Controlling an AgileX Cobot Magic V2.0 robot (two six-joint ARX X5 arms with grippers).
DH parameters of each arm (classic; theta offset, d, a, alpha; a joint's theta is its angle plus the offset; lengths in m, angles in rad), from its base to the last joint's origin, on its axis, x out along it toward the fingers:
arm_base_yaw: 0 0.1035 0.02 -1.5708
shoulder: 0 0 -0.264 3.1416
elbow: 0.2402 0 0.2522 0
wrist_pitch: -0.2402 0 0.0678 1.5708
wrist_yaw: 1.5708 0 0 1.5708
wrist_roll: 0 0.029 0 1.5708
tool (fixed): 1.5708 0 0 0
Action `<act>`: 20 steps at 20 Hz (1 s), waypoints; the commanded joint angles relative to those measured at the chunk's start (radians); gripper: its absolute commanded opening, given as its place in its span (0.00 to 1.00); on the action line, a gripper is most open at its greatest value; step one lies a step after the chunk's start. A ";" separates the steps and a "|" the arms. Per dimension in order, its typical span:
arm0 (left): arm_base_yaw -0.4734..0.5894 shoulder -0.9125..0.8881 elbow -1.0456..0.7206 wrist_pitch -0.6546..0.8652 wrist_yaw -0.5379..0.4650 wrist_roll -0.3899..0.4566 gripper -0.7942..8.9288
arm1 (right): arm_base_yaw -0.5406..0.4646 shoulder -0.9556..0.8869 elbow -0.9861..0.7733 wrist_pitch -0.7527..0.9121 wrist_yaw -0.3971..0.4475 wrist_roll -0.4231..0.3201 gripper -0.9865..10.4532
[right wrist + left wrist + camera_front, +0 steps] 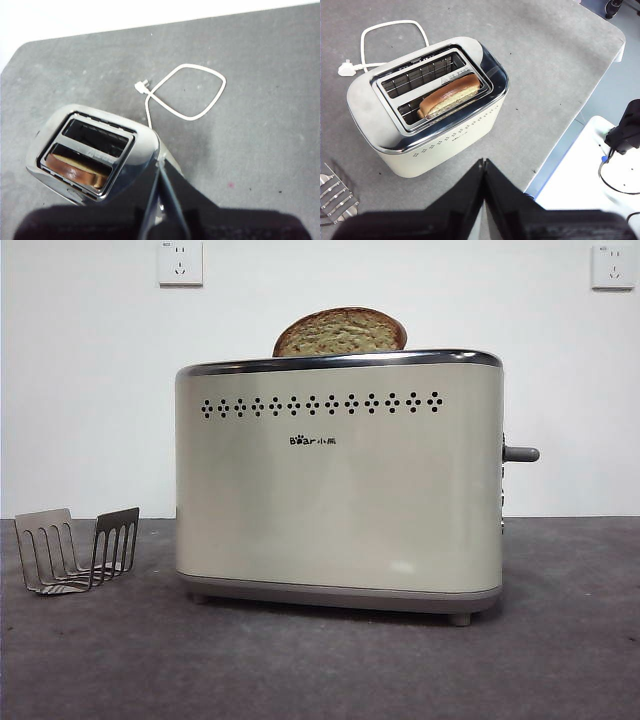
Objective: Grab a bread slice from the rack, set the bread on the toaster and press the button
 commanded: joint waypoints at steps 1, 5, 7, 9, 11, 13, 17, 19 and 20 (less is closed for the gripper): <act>-0.002 0.014 -0.003 0.003 -0.003 -0.006 0.08 | 0.001 0.008 0.012 -0.001 0.005 -0.011 0.09; -0.002 0.037 -0.003 0.003 -0.003 -0.006 0.08 | 0.001 0.023 0.012 -0.021 0.007 -0.011 0.09; -0.002 0.047 -0.003 0.003 -0.002 -0.006 0.08 | 0.001 0.039 0.012 -0.024 0.032 -0.011 0.09; 0.013 0.051 -0.003 0.003 -0.003 -0.006 0.08 | 0.001 0.056 0.012 -0.024 0.069 -0.011 0.09; 0.031 0.050 -0.003 0.003 -0.003 0.037 0.08 | 0.001 0.077 0.012 -0.023 0.095 -0.011 0.09; 0.064 0.046 -0.003 0.003 -0.003 0.154 0.08 | 0.001 0.100 0.012 -0.023 0.119 -0.011 0.09; 0.195 0.035 -0.016 0.003 0.006 0.204 0.08 | 0.001 0.144 0.012 -0.023 0.189 -0.011 0.09; 0.257 -0.013 -0.103 0.058 0.006 0.221 0.08 | 0.000 0.165 0.012 -0.023 0.203 -0.011 0.09; 0.290 -0.064 -0.200 0.153 0.016 0.223 0.08 | 0.000 0.175 0.012 -0.023 0.208 -0.011 0.09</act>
